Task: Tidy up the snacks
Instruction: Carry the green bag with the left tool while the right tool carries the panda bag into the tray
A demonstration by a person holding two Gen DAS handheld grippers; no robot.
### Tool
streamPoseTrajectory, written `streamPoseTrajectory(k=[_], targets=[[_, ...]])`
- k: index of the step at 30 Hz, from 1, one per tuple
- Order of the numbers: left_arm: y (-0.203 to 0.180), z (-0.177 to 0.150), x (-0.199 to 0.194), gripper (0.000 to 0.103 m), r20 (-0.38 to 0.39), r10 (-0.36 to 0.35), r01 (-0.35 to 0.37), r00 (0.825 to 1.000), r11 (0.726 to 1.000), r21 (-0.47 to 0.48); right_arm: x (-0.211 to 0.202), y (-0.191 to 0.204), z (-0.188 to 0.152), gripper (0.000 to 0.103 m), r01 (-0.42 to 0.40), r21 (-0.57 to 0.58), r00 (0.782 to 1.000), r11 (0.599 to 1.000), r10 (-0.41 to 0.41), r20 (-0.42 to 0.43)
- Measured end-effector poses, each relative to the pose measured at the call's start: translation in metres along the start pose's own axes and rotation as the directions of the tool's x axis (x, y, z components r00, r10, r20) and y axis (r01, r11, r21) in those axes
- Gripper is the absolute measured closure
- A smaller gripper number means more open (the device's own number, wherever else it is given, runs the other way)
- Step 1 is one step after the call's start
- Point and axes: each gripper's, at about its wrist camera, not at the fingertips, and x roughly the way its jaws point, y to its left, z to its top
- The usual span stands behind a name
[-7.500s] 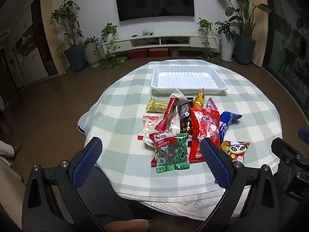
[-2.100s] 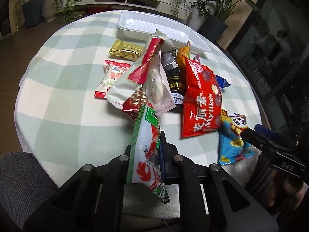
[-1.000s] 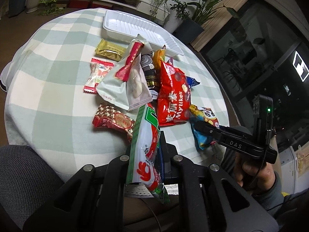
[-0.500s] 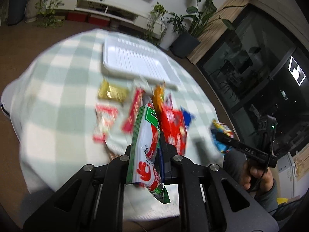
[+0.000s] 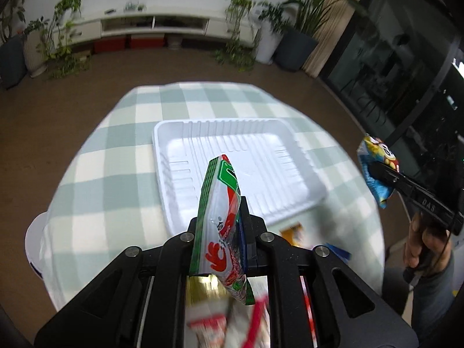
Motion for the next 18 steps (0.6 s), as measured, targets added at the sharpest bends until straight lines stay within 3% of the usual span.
streamPoseTrajectory(k=[7, 18], targets=[[0.012, 0.014, 0.092, 0.092, -0.138, 0.039, -0.037, 0.990, 0.999, 0.013, 0.099, -0.003, 0.009, 0.067, 0.047, -0.040, 0.986, 0.998, -0.053, -0.157], [0.013, 0.003, 0.142, 0.091, -0.180, 0.095, -0.090, 0.979, 0.995, 0.035, 0.151, -0.011, -0.005, 0.067, 0.121, -0.094, 0.962, 0.988, -0.140, -0.232]])
